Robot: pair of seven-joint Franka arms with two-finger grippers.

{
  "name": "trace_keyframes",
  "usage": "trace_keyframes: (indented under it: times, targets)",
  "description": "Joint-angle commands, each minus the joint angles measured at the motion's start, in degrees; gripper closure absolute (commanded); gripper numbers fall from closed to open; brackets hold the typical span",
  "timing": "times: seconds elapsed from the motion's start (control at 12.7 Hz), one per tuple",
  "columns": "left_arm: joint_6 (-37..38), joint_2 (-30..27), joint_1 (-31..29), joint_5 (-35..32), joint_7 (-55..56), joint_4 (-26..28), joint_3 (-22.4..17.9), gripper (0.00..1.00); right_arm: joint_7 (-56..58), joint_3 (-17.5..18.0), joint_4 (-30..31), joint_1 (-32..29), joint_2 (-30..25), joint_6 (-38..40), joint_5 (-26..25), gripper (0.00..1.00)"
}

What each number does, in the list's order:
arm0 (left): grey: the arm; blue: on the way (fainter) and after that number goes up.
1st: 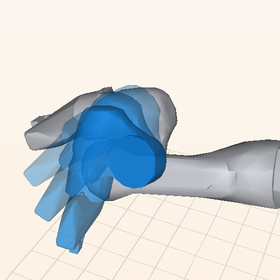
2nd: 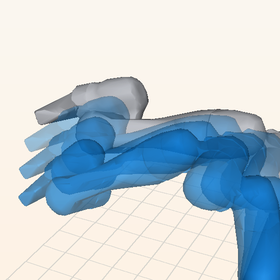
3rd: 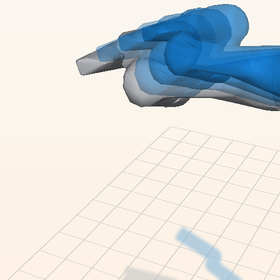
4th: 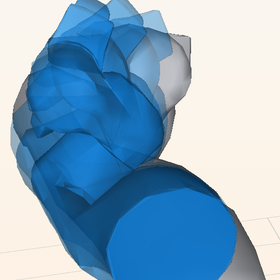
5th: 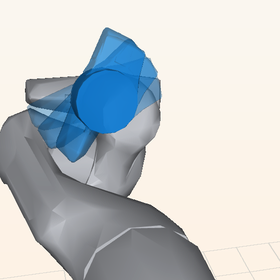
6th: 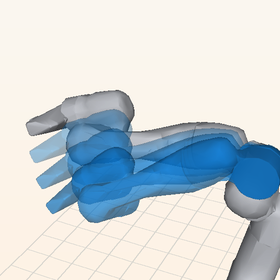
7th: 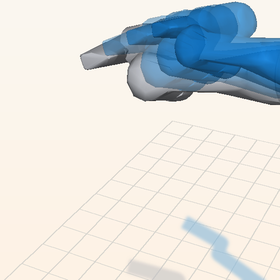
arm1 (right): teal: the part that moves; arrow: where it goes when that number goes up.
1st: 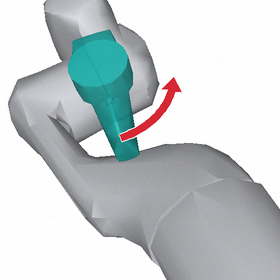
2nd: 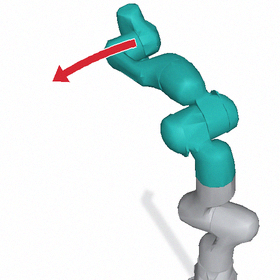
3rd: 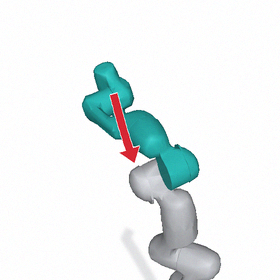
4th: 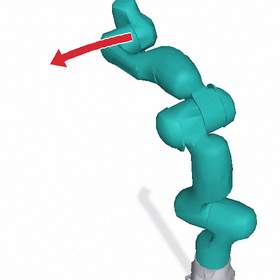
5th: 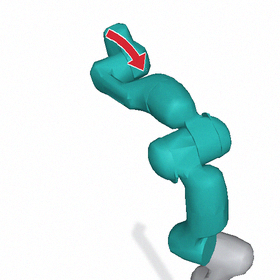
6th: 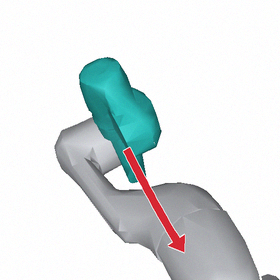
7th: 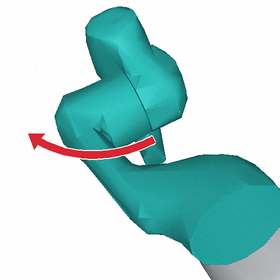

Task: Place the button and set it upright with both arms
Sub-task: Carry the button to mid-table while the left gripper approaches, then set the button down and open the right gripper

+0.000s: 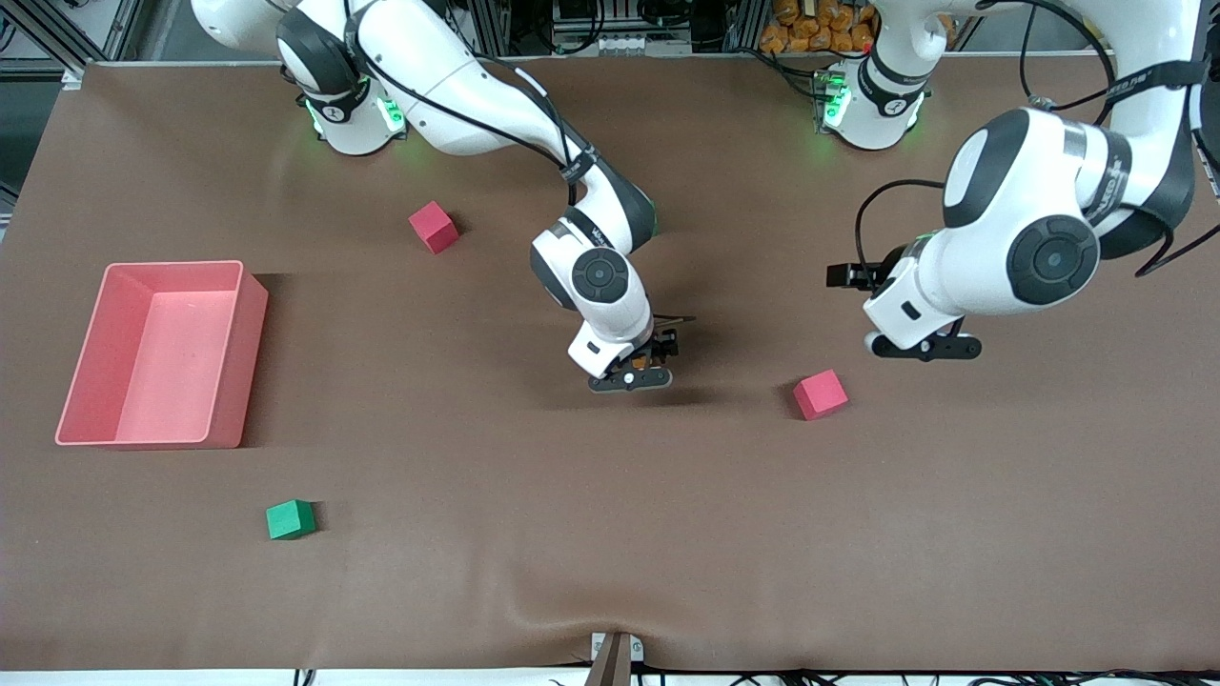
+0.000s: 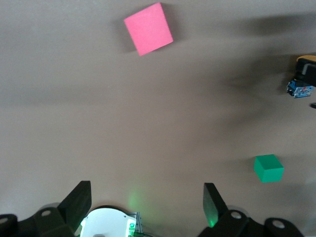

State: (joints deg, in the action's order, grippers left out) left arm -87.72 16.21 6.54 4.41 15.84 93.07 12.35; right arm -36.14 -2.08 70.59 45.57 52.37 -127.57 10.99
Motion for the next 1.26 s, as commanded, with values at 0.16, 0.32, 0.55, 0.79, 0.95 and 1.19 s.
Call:
trace_keyframes:
  times: [0.16, 0.32, 0.55, 0.79, 0.95, 1.19]
  targets:
    - [0.45, 6.80, 6.18, -0.10, 1.30, -7.89, -0.40, 0.00, -0.86, -0.73, -3.27, -7.14, -5.25, 6.28, -0.80, 0.00]
    - [0.10, 8.13, 6.64, 0.16, 3.93, -9.31, -0.23, 0.00, -0.77, -0.21, -3.27, -12.85, -6.57, 6.89, -0.45, 0.00]
    - [-3.32, 10.50, 7.86, 0.60, 4.46, -9.84, -0.14, 0.00, -0.68, -0.12, -3.18, -20.24, -10.87, 9.17, -0.53, 0.00]
    - [-6.23, 14.18, 10.41, 0.69, 8.84, -11.85, -0.05, 0.00, 3.32, -0.03, -3.18, -27.53, -15.17, 15.75, -0.45, 0.00]
    - [-6.50, 18.66, 13.13, 0.69, 13.84, -16.06, -0.05, 0.00, 12.54, -0.29, -2.65, -31.32, -17.90, 20.14, -0.27, 0.00]
    - [-10.62, 22.62, 15.69, 3.66, 18.60, -16.87, -0.05, 0.00, 16.97, 2.14, -1.96, -39.22, -21.24, 24.46, -0.01, 0.00]
